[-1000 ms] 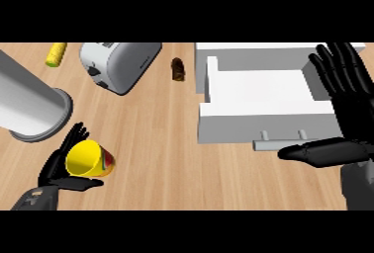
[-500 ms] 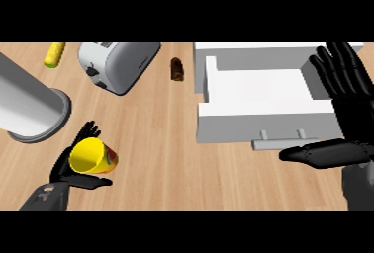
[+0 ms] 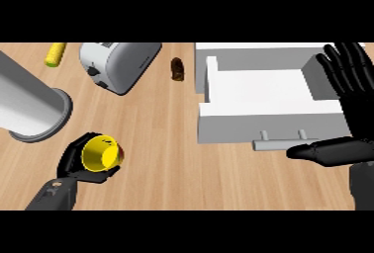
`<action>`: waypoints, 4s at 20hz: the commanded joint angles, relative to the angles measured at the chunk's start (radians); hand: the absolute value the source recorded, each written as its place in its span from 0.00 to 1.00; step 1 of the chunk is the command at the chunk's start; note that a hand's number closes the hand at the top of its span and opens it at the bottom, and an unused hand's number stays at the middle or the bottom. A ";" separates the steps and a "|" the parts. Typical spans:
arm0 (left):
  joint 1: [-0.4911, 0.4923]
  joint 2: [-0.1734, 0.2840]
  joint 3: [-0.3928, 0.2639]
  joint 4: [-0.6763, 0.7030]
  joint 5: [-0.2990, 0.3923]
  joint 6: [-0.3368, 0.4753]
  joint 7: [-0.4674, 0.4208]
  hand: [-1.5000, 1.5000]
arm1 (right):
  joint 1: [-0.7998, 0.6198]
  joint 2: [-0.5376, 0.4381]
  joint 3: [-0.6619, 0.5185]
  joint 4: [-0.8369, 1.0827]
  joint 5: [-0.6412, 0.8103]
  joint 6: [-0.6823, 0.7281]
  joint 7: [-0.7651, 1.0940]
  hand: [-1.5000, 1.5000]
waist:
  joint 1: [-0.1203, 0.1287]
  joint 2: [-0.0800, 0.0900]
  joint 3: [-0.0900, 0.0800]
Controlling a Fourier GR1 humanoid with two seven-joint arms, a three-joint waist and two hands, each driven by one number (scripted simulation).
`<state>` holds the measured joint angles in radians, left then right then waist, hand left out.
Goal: Pick up the cup, place it into the drawer and close the drawer
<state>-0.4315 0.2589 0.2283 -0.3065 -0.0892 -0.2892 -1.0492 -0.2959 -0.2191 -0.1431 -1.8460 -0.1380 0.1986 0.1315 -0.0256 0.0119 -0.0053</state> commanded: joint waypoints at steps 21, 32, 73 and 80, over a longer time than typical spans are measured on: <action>-0.227 -0.225 0.014 -0.376 0.137 0.157 0.150 1.00 | 0.045 0.005 -0.003 -0.049 0.018 -0.017 0.030 0.00 | 0.033 -0.019 0.006; -0.508 -0.258 -0.144 -0.580 0.193 0.377 0.621 1.00 | 0.049 -0.016 -0.053 0.010 0.003 0.005 -0.035 0.00 | 0.019 -0.015 0.006; -0.810 -0.259 -0.503 -0.117 0.621 0.506 0.634 0.00 | -0.095 0.029 0.202 0.082 -0.215 0.327 -0.039 1.00 | -0.177 0.031 0.006; -0.831 -0.259 -0.479 -0.103 0.701 0.589 0.558 0.00 | -0.057 -0.144 0.333 0.095 -0.059 0.484 0.059 1.00 | -0.111 0.018 0.005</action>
<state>-1.2588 0.0000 -0.2576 -0.4092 0.5703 0.2824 -0.4525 -0.3827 -0.2960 0.1274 -1.7573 -0.2602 0.6047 0.1614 -0.1679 0.0356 -0.0004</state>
